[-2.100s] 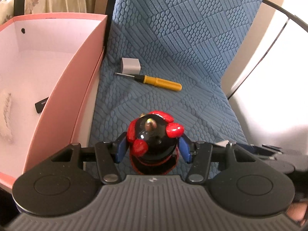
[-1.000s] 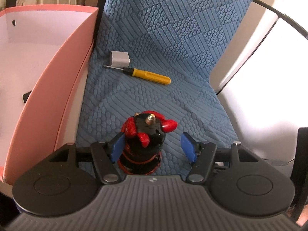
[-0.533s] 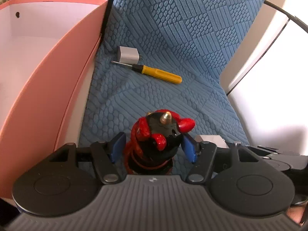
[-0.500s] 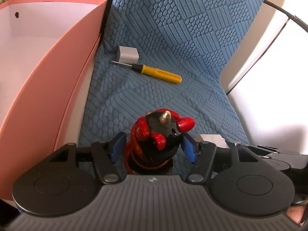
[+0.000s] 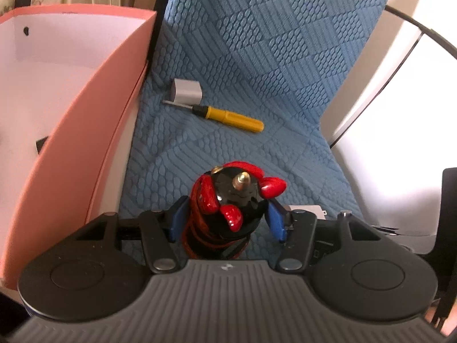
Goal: Organize rigid objects
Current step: 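Carry the figurine and white block over the pink box with both grippers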
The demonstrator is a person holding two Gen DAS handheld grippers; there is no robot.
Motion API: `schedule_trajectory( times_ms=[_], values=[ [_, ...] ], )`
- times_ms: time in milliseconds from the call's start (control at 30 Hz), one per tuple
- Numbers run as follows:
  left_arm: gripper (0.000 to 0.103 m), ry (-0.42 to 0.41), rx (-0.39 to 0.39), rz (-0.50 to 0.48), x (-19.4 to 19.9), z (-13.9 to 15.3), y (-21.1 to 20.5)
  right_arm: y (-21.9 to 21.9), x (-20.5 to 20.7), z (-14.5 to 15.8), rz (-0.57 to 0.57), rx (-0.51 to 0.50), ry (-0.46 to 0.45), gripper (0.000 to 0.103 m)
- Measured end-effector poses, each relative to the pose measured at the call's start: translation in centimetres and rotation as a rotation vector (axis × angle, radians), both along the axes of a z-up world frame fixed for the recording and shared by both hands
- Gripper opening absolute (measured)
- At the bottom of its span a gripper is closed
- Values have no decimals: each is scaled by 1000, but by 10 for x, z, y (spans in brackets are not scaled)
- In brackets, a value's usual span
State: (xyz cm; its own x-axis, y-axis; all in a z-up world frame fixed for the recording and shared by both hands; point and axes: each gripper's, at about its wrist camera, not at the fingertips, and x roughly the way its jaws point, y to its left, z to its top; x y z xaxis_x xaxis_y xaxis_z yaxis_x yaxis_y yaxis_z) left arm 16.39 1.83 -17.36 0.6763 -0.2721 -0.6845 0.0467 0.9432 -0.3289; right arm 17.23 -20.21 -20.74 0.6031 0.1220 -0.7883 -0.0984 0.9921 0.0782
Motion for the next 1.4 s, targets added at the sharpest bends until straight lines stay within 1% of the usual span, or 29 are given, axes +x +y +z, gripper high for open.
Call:
schedule_trajectory(
  times_ms=[67, 233, 367, 500, 667, 1000, 1167, 1333, 1400],
  values=[
    [63, -4, -2, 2, -2, 7, 1, -2, -1, 4, -7, 12, -5, 53],
    [63, -35, -22, -9, -5, 30, 5, -4, -9, 24, -9, 31, -47, 53],
    [63, -64, -38, -11, -9, 52, 8, -4, -15, 46, -3, 37, -85, 53],
    [63, -93, -56, -7, -14, 76, 14, -3, -21, 70, 16, 62, -118, 53],
    [63, -115, -66, 18, -15, 101, 28, 1, -28, 100, 41, 84, -159, 53],
    [63, -163, -70, 60, -13, 145, 57, 28, -24, 153, 110, 112, -240, 53],
    [63, -186, -53, 86, -10, 164, 77, 45, -18, 172, 135, 125, -264, 53],
    [63, -207, -38, 124, -10, 177, 102, 65, -11, 189, 180, 150, -294, 53],
    [63, -212, -32, 145, -10, 181, 114, 76, -6, 194, 196, 155, -292, 53]
  ],
)
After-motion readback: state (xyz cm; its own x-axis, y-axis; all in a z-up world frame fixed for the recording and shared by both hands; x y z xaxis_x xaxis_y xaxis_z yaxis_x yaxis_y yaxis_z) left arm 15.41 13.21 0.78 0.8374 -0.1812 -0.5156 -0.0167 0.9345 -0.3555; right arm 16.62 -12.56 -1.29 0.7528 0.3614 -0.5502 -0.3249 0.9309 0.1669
